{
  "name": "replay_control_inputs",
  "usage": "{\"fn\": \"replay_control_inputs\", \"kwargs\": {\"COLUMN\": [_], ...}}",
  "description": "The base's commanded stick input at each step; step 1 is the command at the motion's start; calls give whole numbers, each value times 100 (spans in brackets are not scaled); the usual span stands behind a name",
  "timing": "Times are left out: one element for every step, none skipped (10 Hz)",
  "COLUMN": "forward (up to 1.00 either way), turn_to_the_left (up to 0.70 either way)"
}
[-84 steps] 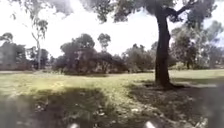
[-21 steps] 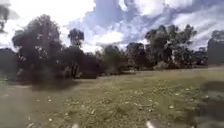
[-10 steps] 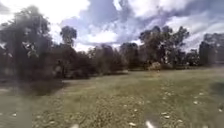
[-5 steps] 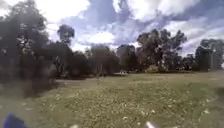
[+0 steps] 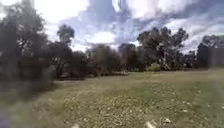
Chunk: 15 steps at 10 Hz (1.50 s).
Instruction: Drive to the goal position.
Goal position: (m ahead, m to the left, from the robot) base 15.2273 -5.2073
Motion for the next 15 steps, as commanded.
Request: {"fn": "replay_control_inputs", "kwargs": {"forward": [70, 70, 70, 70, 70, 70, 70, 70, 70, 70, 70, 70, 70, 70, 70], "turn_to_the_left": [0, -19, -35, -35, -35, -35, -35, -35, -35, -35, -35, -35, -35, -35, -35]}}
